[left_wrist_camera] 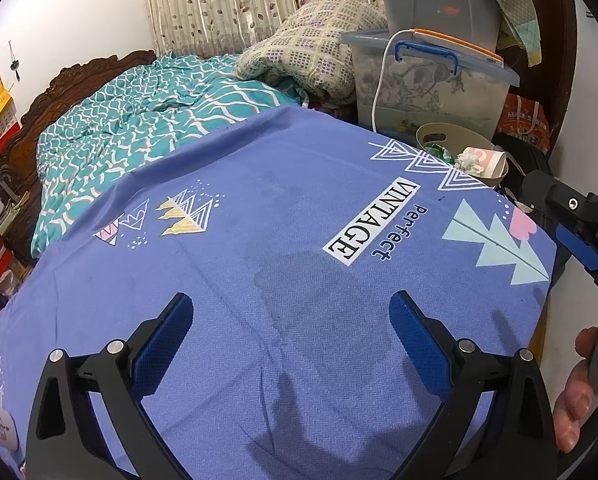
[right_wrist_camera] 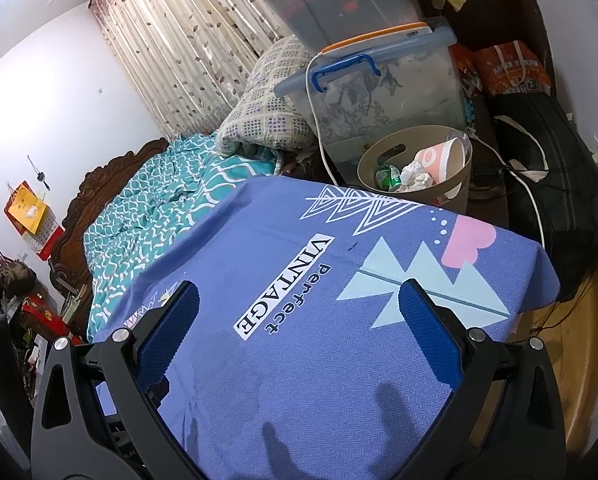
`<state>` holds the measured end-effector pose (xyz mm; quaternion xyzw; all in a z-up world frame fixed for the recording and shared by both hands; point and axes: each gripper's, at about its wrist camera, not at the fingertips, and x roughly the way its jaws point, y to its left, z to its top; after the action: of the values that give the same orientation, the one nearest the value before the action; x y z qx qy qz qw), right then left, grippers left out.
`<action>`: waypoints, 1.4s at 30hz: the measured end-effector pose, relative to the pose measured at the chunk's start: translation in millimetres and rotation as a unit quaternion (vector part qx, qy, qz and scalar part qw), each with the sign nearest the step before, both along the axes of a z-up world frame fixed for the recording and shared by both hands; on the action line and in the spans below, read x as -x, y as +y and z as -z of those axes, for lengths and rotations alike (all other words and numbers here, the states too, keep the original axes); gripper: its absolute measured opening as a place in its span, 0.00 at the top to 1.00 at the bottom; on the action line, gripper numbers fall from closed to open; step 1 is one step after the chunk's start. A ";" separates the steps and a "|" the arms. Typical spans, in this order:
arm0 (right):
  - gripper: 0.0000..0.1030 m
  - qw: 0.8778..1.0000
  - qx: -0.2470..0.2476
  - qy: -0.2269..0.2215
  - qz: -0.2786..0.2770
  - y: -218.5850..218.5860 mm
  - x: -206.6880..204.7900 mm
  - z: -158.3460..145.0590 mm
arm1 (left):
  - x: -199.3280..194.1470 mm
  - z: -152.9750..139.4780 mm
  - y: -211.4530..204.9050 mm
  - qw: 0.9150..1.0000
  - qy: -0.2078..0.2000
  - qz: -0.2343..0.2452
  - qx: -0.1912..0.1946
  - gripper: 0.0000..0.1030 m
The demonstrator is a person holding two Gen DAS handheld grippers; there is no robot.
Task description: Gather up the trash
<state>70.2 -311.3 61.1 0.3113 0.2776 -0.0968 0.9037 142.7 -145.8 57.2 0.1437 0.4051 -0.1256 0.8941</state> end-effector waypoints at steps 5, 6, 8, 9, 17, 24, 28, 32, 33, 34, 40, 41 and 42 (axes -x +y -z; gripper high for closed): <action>0.04 1.000 0.001 -0.001 0.000 0.4 -0.3 -1.8 | 0.2 -0.4 -1.3 1.000 0.001 0.004 -0.002 0.08; 0.04 1.000 0.001 0.000 0.000 -0.3 -0.3 -1.9 | 0.3 0.0 -2.0 1.000 0.002 0.004 -0.003 0.08; 0.04 1.000 0.001 0.001 -0.001 0.0 -1.4 -2.0 | -0.5 0.6 -2.3 1.000 0.004 0.005 -0.004 0.08; 0.04 1.000 0.001 0.001 -0.001 -0.2 -1.9 -2.2 | -0.9 1.0 -2.8 1.000 0.004 0.005 -0.004 0.08; 0.04 1.000 -0.001 0.001 -0.001 -2.4 -3.3 -1.0 | -1.4 4.0 -5.8 1.000 0.007 0.010 -0.008 0.08; 0.04 1.000 -0.002 0.003 -0.002 -2.9 -4.2 3.4 | -1.3 7.8 -5.2 1.000 0.011 0.009 -0.010 0.08; 0.04 1.000 -0.002 0.005 -0.002 -2.0 -4.3 4.5 | -0.4 9.1 -5.2 1.000 0.012 0.011 -0.011 0.08; 0.04 1.000 -0.002 0.005 -0.002 -1.7 -4.4 5.0 | 0.6 10.4 -4.8 1.000 0.013 0.012 -0.010 0.08; 0.04 1.000 -0.001 0.005 -0.003 -1.7 -4.3 5.2 | 0.7 10.7 -4.7 1.000 0.014 0.012 -0.010 0.08; 0.04 1.000 -0.002 0.005 -0.002 -1.5 -4.2 5.0 | 1.0 10.9 -4.3 1.000 0.014 0.012 -0.010 0.08; 0.04 1.000 -0.002 0.005 -0.003 -1.0 -3.9 5.0 | 1.6 13.1 -4.0 1.000 0.016 0.012 -0.009 0.08; 0.04 1.000 -0.001 0.005 -0.002 -1.0 -3.7 5.1 | 1.3 13.8 -4.1 1.000 0.017 0.012 -0.009 0.08; 0.04 1.000 -0.002 0.005 -0.002 -0.8 -3.8 4.9 | 1.4 14.3 -3.8 1.000 0.017 0.011 -0.009 0.08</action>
<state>73.9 -312.1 56.2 0.3118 0.2828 -0.0958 0.9020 141.4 -149.6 42.9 0.1539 0.4199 -0.1348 0.8842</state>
